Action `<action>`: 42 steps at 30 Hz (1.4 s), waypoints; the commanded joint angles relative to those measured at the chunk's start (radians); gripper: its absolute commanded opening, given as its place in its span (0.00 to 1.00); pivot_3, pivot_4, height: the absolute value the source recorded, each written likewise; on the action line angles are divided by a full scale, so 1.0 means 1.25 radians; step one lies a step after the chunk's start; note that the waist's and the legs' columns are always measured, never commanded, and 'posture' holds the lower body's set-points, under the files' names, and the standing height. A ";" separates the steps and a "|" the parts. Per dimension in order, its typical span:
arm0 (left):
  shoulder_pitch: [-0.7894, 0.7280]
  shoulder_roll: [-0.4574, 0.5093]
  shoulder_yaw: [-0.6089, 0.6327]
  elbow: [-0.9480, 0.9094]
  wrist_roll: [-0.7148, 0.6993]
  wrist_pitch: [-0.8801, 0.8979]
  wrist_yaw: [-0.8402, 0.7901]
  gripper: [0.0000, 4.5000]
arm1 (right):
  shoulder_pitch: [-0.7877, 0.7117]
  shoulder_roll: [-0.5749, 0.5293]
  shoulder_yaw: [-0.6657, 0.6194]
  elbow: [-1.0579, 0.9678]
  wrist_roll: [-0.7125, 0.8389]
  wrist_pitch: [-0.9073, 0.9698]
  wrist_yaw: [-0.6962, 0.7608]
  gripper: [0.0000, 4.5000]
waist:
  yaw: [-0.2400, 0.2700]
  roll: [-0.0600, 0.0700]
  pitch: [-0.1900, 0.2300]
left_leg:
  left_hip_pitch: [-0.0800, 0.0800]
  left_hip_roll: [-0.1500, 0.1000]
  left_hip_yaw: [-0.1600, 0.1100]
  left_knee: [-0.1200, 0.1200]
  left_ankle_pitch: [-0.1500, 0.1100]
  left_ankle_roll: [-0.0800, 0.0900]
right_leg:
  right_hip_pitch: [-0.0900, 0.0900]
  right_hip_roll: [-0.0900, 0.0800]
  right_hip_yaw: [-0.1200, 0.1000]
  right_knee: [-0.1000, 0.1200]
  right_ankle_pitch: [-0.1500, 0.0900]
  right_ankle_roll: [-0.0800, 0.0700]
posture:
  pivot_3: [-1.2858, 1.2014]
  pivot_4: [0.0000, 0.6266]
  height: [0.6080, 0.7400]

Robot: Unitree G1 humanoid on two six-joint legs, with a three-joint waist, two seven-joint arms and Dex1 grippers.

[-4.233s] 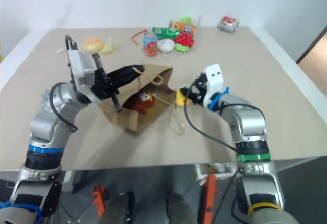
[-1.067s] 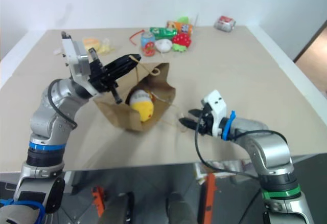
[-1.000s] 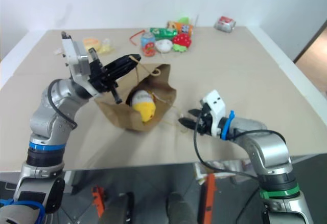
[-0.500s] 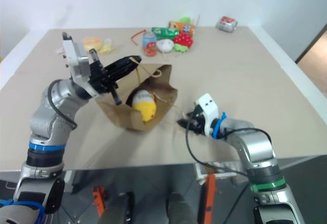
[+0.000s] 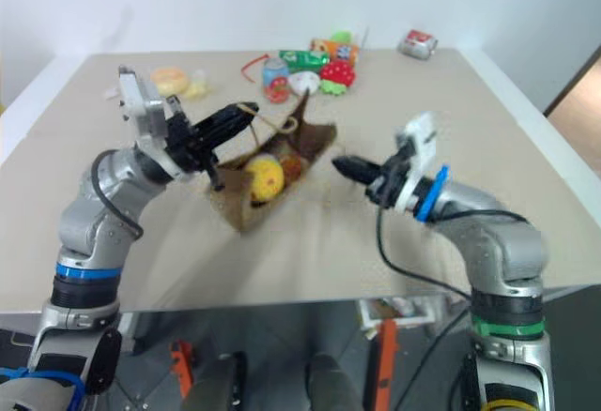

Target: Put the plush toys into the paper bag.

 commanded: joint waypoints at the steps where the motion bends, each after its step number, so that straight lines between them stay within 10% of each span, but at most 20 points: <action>1: -0.106 -0.036 0.093 0.000 -0.180 0.178 0.146 0.00 | -0.092 0.033 -0.139 -0.117 0.238 0.033 -0.024 0.01 | 0.000 0.000 0.000 | 0.000 0.000 0.000 0.000 0.000 0.000 | 0.000 0.000 0.000 0.000 0.000 0.000 | 0.52 0.24 1.00; 17: -0.070 0.046 0.024 -0.022 -0.156 0.346 0.170 0.00 | -0.081 0.044 -0.004 -0.079 0.125 0.037 -0.122 0.01 | 0.000 0.000 0.000 | -0.001 0.000 0.000 0.000 0.000 0.000 | -0.001 0.000 0.000 0.000 0.000 0.000 | 0.52 0.24 1.00; 20: -0.065 0.055 -0.012 -0.010 -0.075 0.296 0.179 0.17 | -0.087 0.059 -0.009 -0.056 0.122 0.043 -0.153 0.00 | -0.001 0.000 0.000 | -0.001 0.000 0.000 0.000 0.000 0.000 | -0.001 0.000 0.000 0.000 0.000 0.000 | 0.52 0.24 1.00; 31: -0.119 -0.013 0.162 0.075 -0.247 0.347 0.224 0.97 | -0.114 0.052 -0.042 -0.004 0.130 0.054 -0.179 0.75 | 0.000 0.000 0.000 | -0.001 0.000 0.000 0.000 0.000 0.000 | -0.001 0.000 0.000 0.000 0.000 0.000 | 0.52 0.24 1.00; 42: -0.074 0.078 0.192 0.030 -0.435 0.532 0.102 0.99 | -0.114 0.022 -0.127 -0.007 0.224 0.056 -0.141 0.75 | -0.001 -0.001 0.000 | -0.001 0.000 0.000 0.000 0.000 0.000 | -0.001 0.000 0.000 0.000 0.000 0.000 | 0.52 0.24 1.00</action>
